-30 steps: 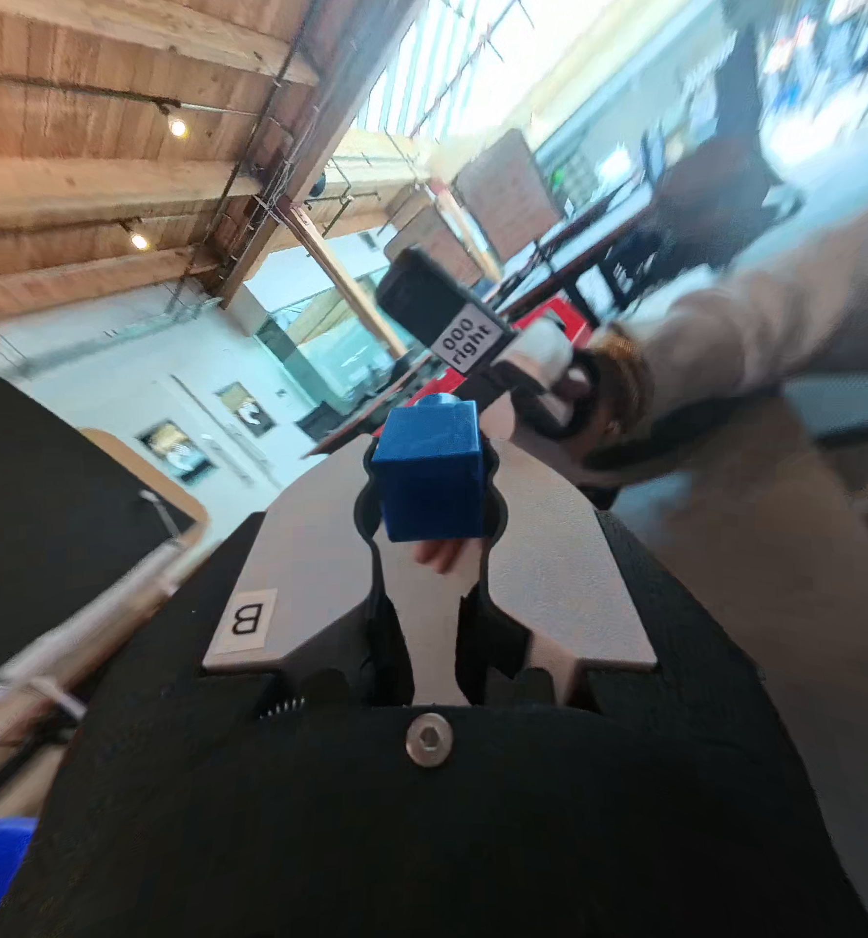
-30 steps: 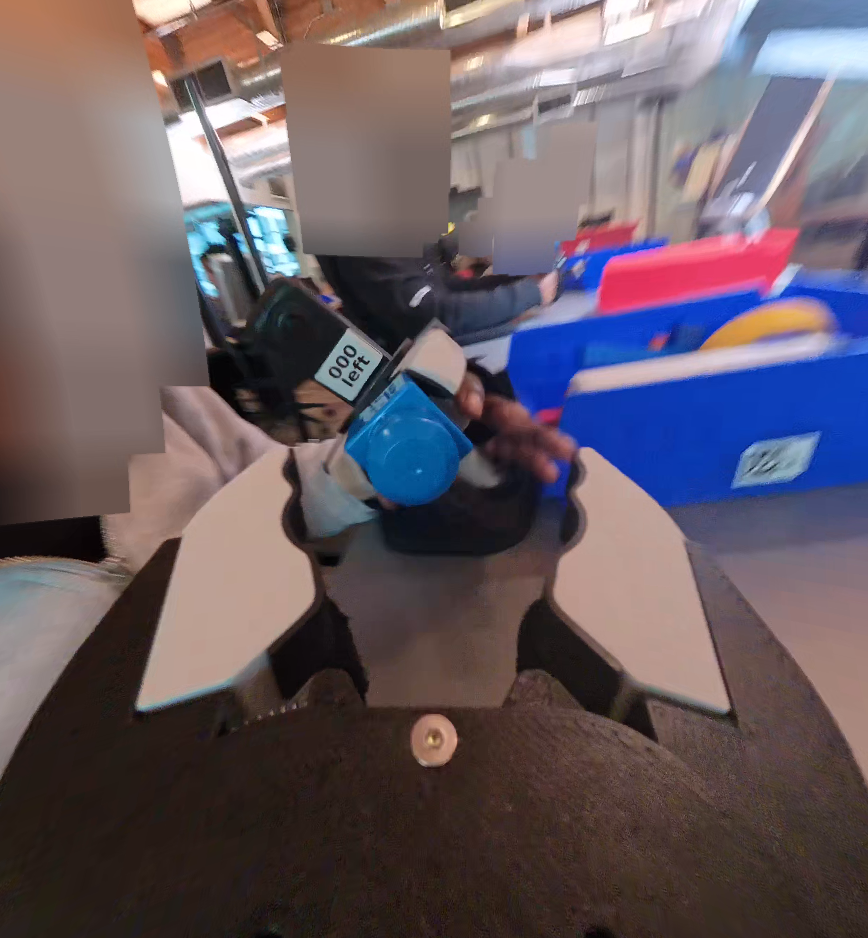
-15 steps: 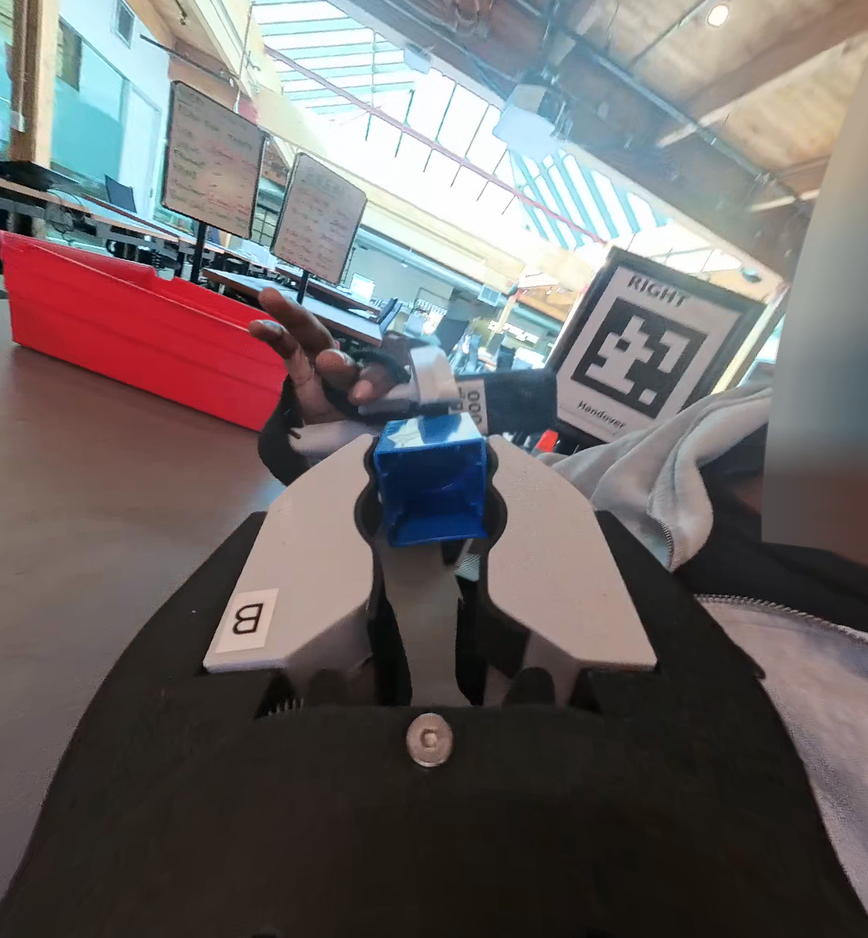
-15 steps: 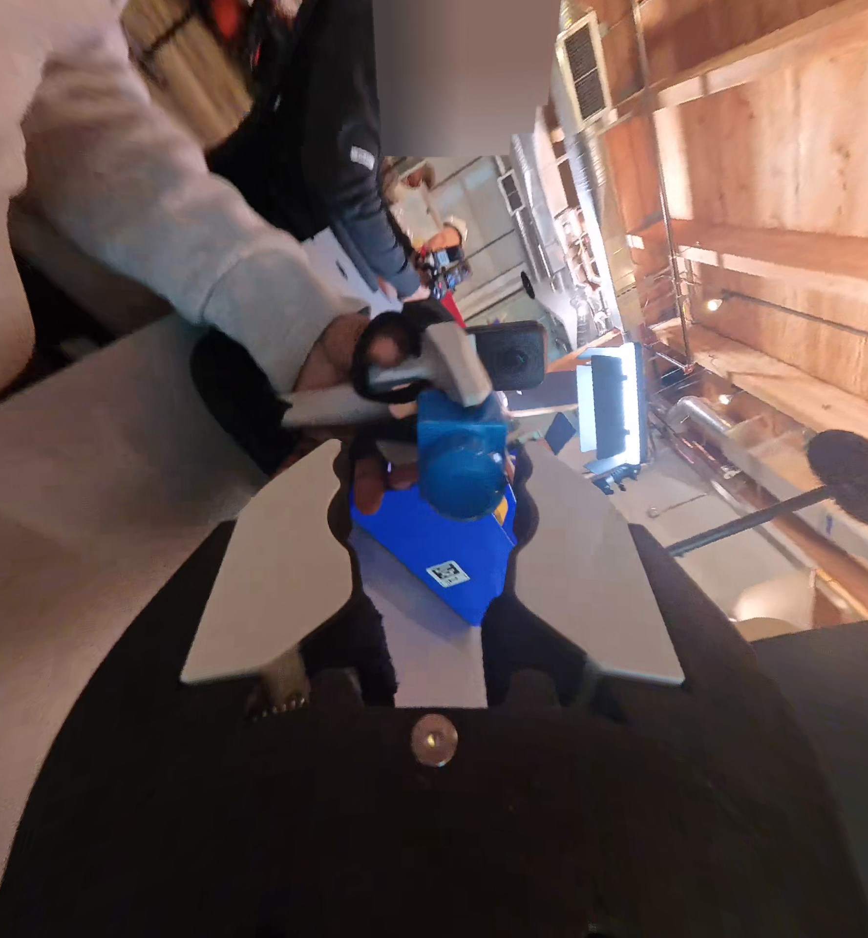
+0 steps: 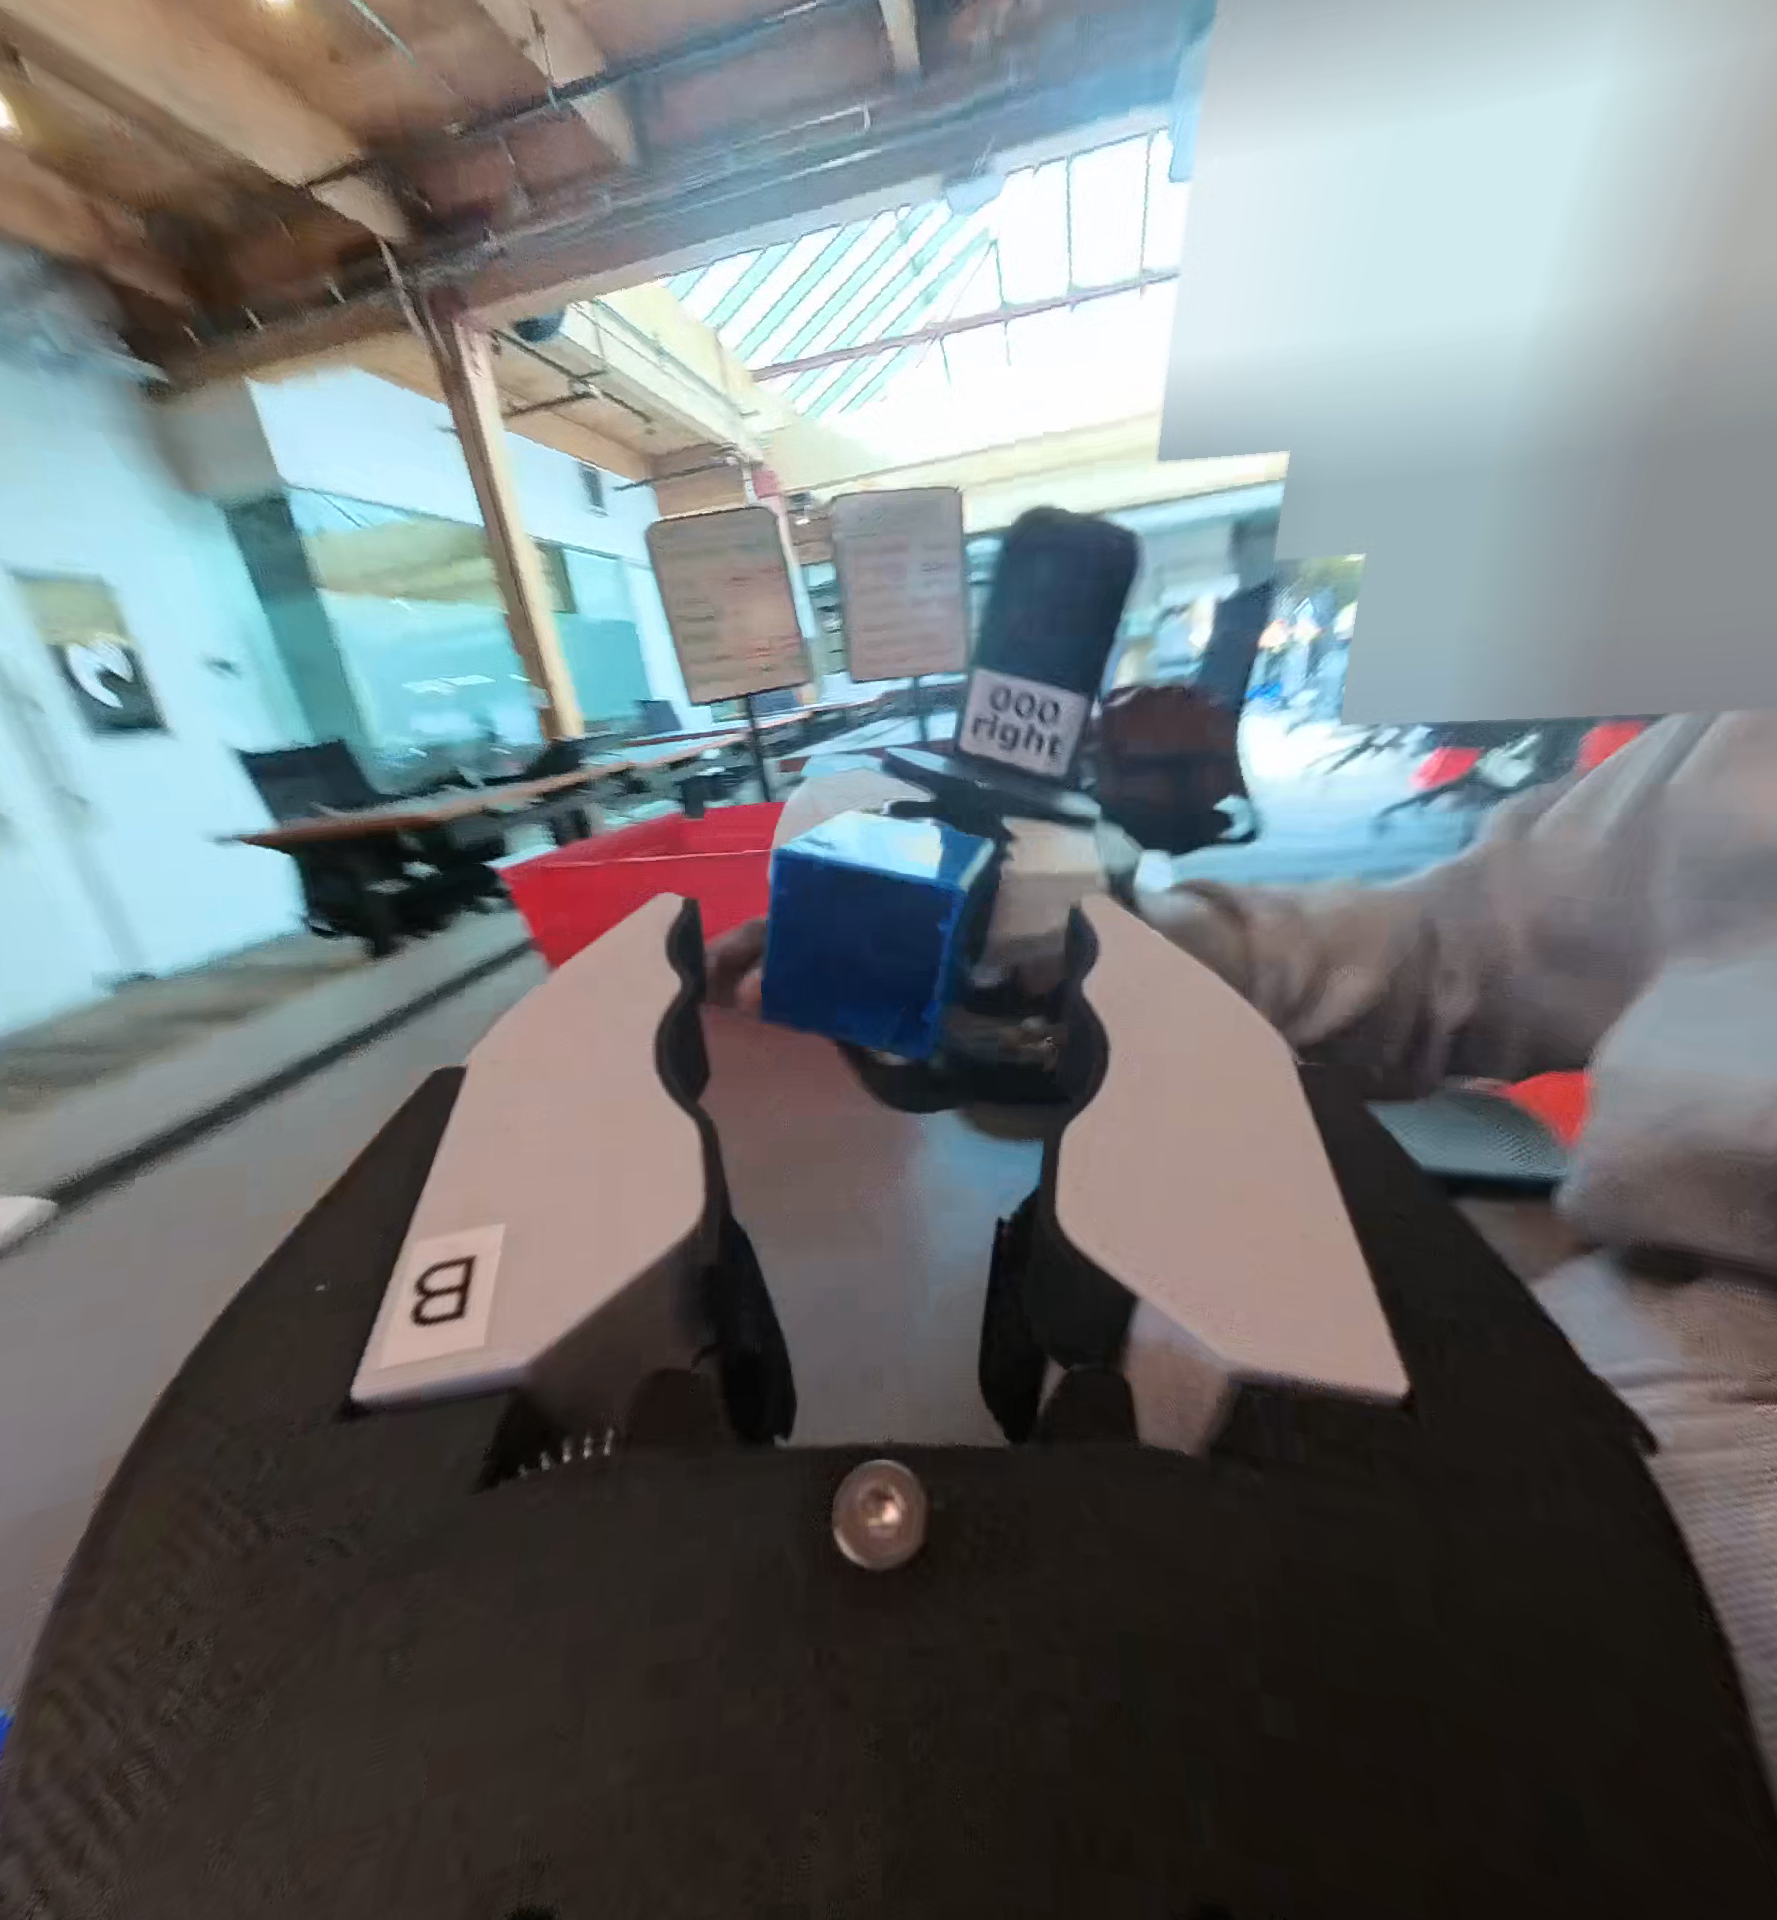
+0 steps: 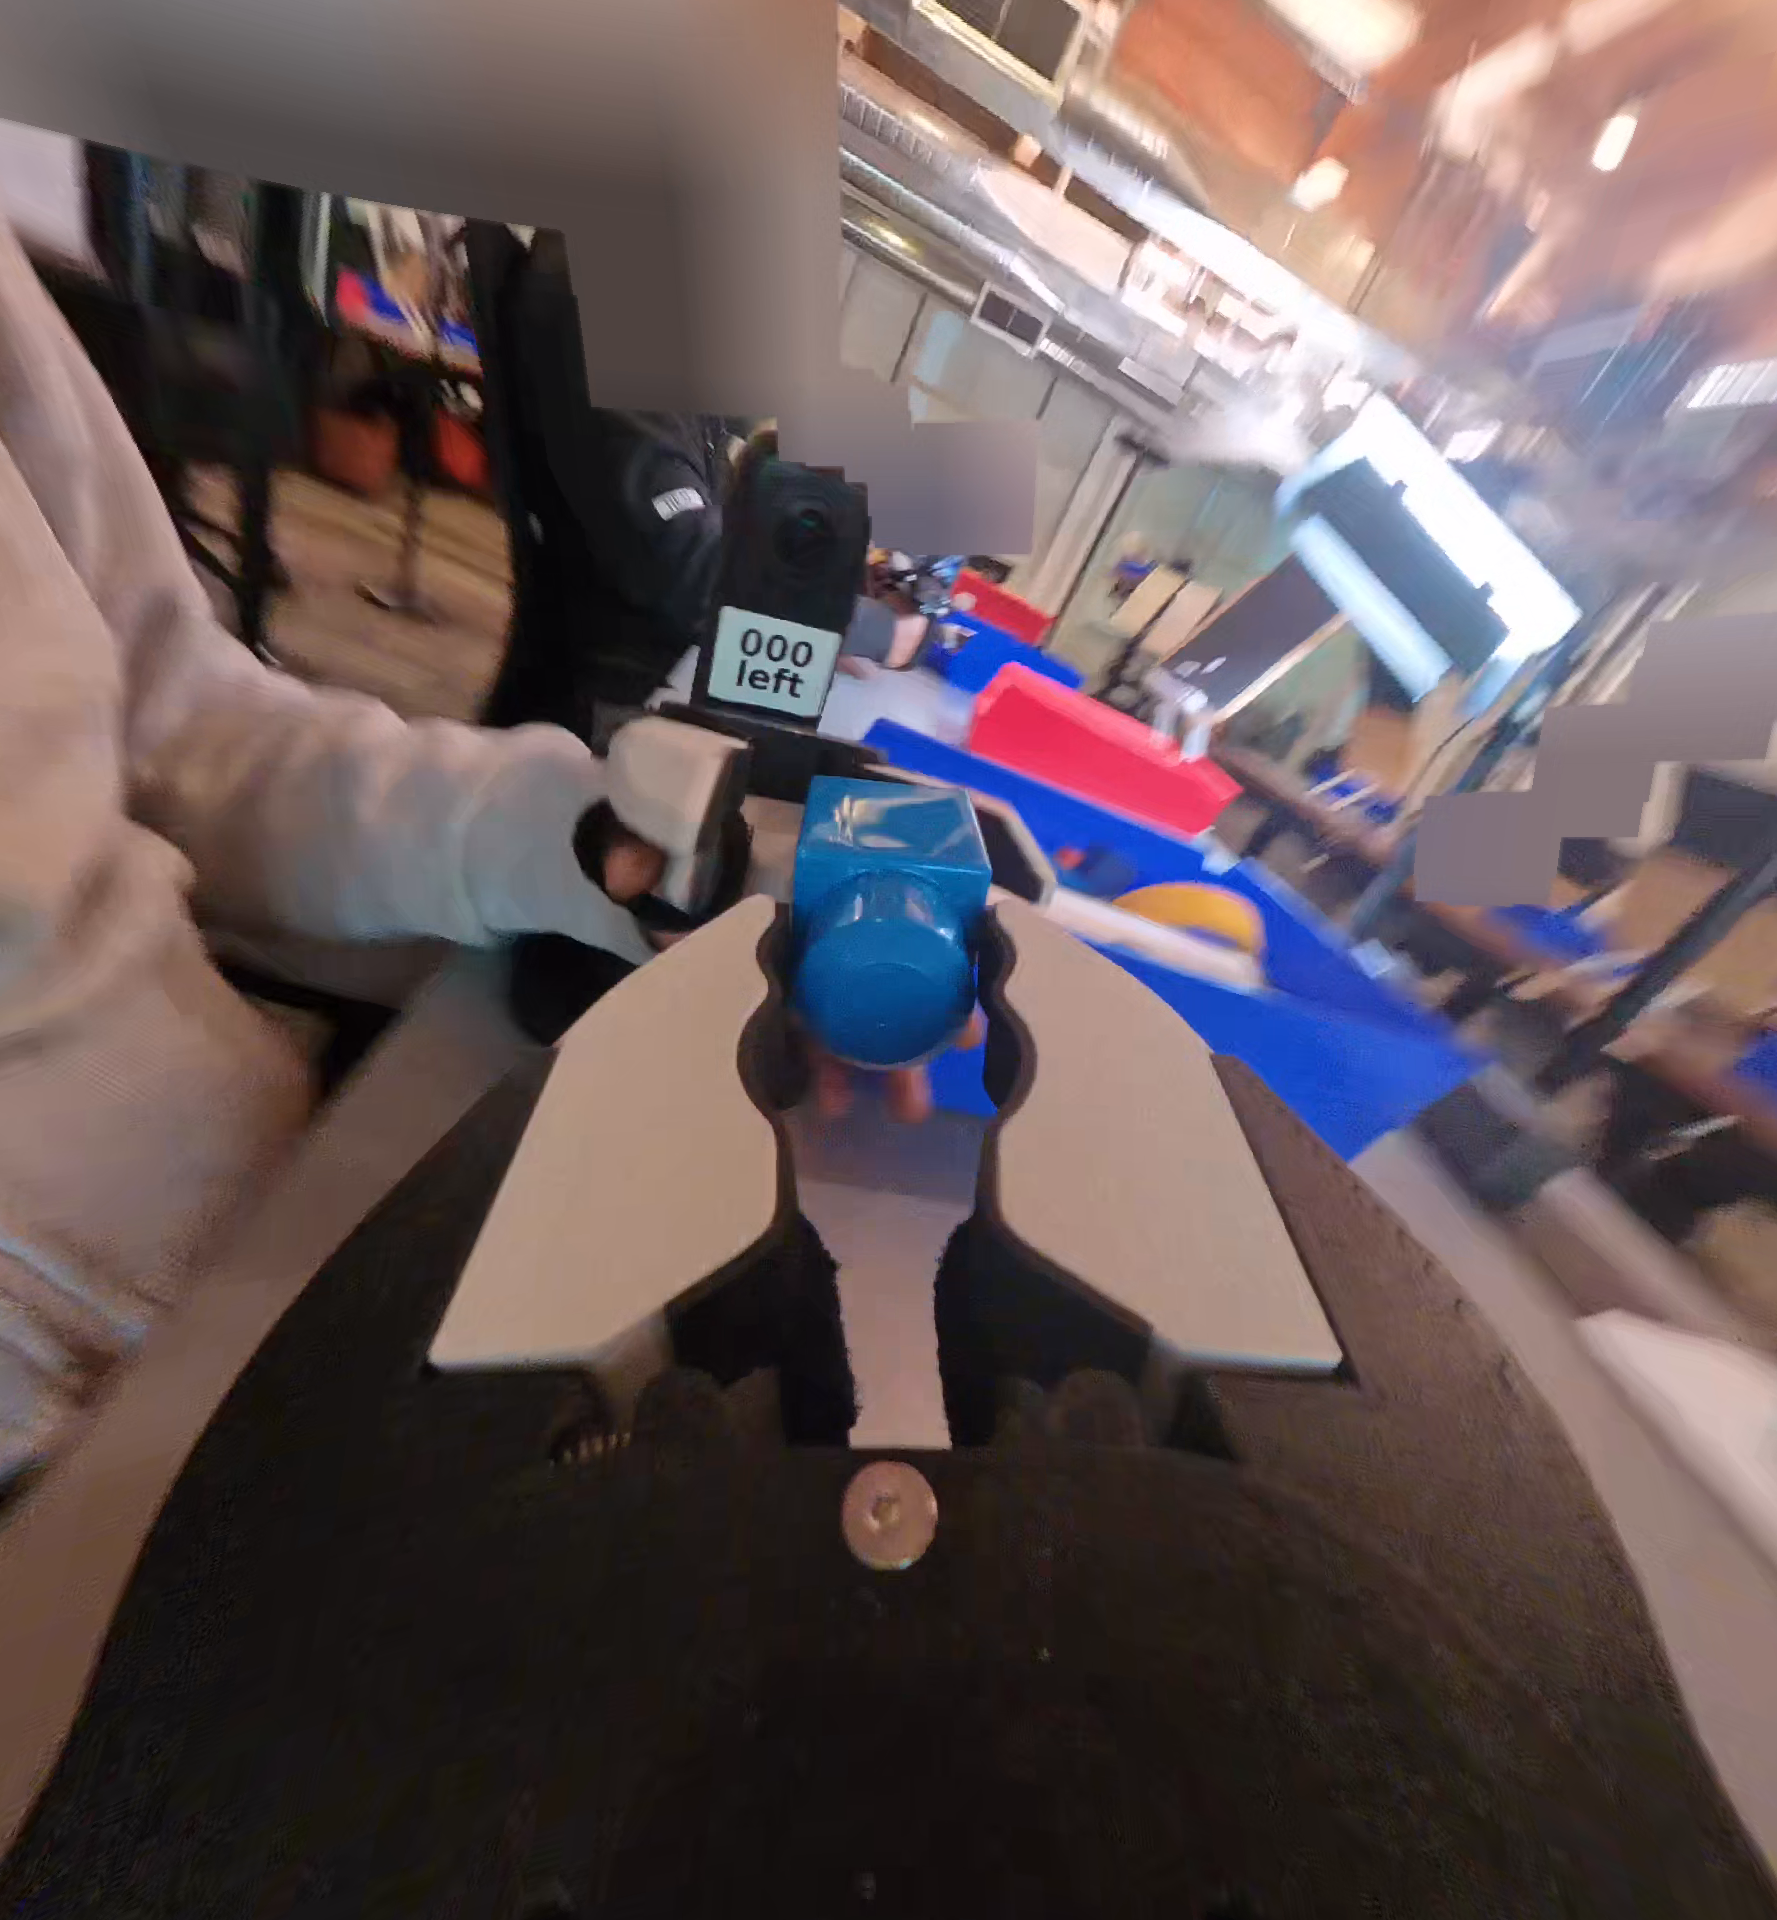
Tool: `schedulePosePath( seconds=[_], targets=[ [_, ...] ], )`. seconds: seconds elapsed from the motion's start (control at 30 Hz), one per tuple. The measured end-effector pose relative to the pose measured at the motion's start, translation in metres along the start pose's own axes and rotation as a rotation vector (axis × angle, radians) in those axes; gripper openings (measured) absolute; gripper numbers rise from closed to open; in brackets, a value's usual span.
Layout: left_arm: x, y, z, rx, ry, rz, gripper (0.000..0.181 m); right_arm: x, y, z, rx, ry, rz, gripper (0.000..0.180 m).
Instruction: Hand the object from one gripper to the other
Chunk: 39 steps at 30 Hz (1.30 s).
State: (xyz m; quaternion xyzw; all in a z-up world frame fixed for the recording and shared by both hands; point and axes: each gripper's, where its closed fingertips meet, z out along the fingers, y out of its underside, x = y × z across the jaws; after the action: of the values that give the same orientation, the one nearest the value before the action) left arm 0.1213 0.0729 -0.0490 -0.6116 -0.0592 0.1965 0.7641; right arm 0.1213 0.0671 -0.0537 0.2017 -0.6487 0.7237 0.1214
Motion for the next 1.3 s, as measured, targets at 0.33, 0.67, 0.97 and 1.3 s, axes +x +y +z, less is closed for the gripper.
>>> schedulePosePath(
  seconds=[0.33,0.67,0.97,1.3],
  targets=[
    [0.012,0.020,0.009,-0.162,-0.070,0.671,0.063,-0.011,0.011,-0.003,-0.047,-0.320,0.851,0.034],
    [0.001,0.034,0.009,-0.287,-0.121,0.798,0.037,-0.013,0.021,-0.002,-0.102,-0.360,1.025,0.035],
    [0.003,-0.002,-0.001,-0.043,-0.046,0.239,0.037,-0.004,-0.003,0.003,0.081,-0.057,0.094,0.075],
    [0.035,0.016,-0.001,-0.130,0.316,-0.454,0.037,-0.029,0.004,0.010,-0.014,0.017,-0.643,0.060]
  ],
)
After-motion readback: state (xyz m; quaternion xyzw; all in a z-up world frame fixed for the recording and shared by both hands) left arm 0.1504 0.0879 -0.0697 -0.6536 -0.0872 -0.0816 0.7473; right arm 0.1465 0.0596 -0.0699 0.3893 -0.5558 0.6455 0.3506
